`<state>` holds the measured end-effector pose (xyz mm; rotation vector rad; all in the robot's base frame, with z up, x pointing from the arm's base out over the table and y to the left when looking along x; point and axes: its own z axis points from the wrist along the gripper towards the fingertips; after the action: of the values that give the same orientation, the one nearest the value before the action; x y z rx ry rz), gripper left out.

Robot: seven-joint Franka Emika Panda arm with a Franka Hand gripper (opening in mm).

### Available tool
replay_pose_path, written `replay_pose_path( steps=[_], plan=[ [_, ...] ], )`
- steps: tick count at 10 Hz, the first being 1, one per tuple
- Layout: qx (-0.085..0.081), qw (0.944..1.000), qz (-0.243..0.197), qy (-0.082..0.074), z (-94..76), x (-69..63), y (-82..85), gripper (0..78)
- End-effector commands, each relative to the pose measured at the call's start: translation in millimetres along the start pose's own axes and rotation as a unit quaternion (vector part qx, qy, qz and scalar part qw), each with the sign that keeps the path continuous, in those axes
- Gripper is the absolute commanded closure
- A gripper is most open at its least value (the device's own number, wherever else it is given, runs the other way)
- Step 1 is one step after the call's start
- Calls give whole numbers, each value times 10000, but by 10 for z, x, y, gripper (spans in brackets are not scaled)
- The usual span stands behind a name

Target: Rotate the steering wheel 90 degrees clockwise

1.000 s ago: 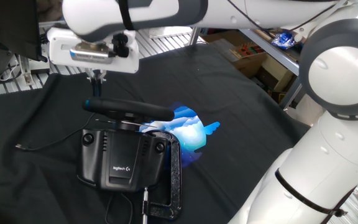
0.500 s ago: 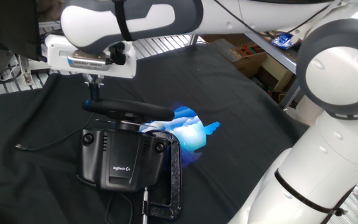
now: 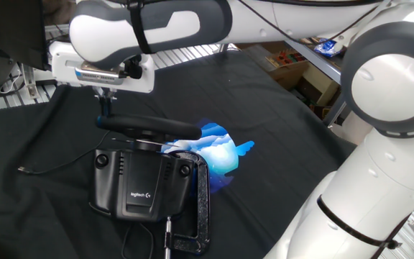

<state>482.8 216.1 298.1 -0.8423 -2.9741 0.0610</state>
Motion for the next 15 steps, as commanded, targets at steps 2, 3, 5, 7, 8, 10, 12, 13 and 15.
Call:
replay_pose_path(
  steps=[2, 3, 5, 7, 8, 10, 12, 13, 15],
  plan=[
    [49, 9999, 86, -60, 125, -63, 47, 761],
    [106, 9998, 113, -100, 144, -96, 79, 761],
    [138, 9996, 135, -192, 185, -126, 99, 761],
    [203, 9992, 140, -304, 236, -174, 105, 761],
    [216, 9991, 133, -335, 251, -195, 103, 761],
    [226, 9990, 132, -363, 270, -223, 101, 761],
    [240, 9989, 161, -368, 274, -240, 105, 761],
    [241, 9989, 167, -368, 274, -240, 106, 761],
    [246, 9989, 178, -368, 281, -252, 106, 761]
  ],
)
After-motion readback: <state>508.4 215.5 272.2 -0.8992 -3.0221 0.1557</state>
